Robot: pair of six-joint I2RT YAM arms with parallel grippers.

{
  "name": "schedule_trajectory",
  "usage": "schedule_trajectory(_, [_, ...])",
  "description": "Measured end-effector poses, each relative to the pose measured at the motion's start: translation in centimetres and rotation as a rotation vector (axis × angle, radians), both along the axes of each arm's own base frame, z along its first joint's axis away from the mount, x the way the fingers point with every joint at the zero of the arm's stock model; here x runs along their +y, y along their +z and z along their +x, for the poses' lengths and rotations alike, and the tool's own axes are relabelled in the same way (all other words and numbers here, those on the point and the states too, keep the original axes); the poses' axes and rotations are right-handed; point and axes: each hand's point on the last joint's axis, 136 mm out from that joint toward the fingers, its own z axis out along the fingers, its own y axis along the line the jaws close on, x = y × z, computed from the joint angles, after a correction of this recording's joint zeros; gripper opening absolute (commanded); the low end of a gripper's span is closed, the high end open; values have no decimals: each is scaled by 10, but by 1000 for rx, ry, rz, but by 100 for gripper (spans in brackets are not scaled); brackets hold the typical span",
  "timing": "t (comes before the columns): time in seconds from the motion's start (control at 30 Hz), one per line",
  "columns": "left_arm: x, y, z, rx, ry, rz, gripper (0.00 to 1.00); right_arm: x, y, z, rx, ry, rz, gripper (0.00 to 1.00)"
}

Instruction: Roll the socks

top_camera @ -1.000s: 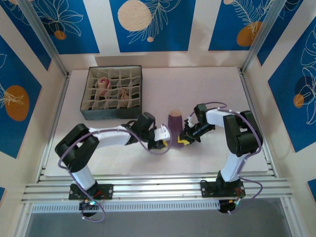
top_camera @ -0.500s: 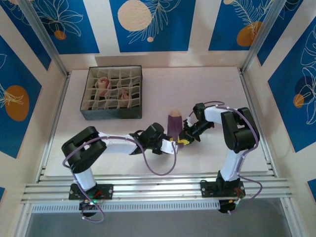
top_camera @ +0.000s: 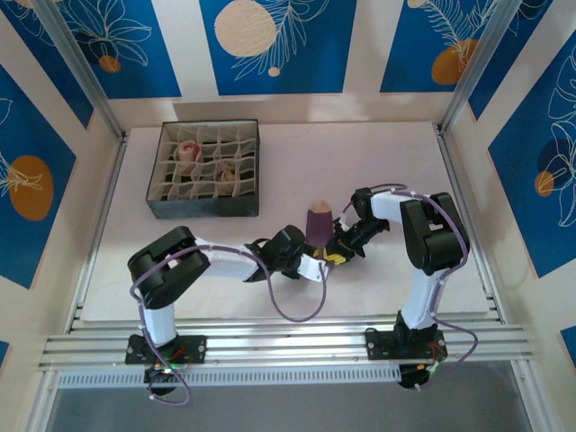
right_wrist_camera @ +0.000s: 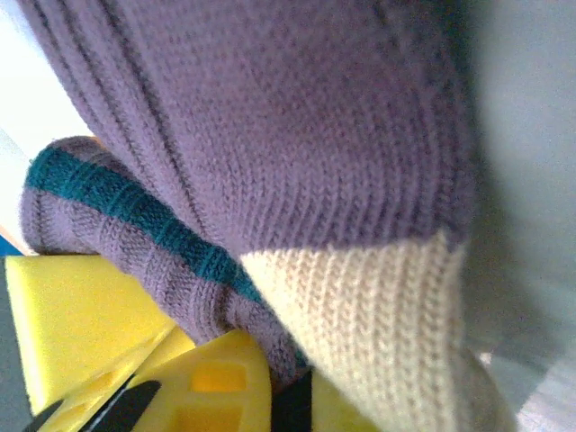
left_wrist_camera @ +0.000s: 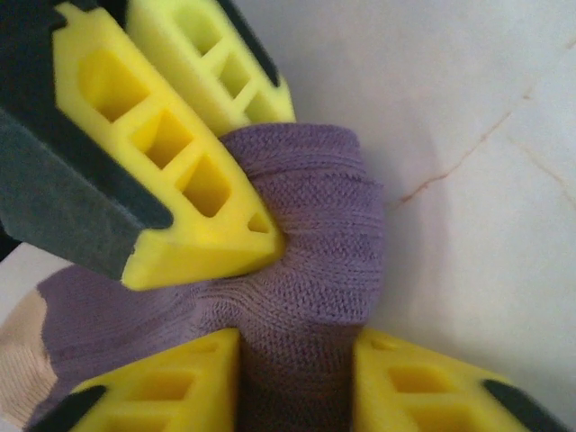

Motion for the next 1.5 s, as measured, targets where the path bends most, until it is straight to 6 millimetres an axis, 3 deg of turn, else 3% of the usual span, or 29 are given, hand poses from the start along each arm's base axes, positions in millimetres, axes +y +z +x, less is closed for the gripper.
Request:
schedule_trajectory(0.1, [-1,2,0,43,11,29,0,-1,2,-1,-9,3,-2,39])
schedule_trajectory(0.2, [-4,6,-3,131,28,53,0,-5,10,0,-61,-6,-19,48])
schedule_trajectory(0.47, [-13,8,-18,478,80,74,0,-19,36,10,-227,-70,-17,45])
schedule_trajectory(0.67, [-14,8,-23,745,134,69,0,-14,28,19,-251,-91,23,43])
schedule_trajectory(0.83, [-13,9,-23,945,201,41,0,-9,17,8,-229,-73,34,44])
schedule_trajectory(1.07, [-7,10,-21,1121,255,2,0,-22,14,4,-255,-125,-34,46])
schedule_trajectory(1.23, [-5,9,-23,1188,275,-2,0,-32,38,15,-377,-191,-36,28])
schedule_trajectory(1.3, [-5,9,-23,1213,280,-4,0,-31,44,20,-420,-199,-20,26])
schedule_trajectory(1.37, [-6,9,-22,1237,286,-8,0,-27,47,24,-441,-195,-2,27])
schedule_trajectory(1.5, [-7,9,-21,1281,301,-12,0,-17,44,25,-440,-165,37,40])
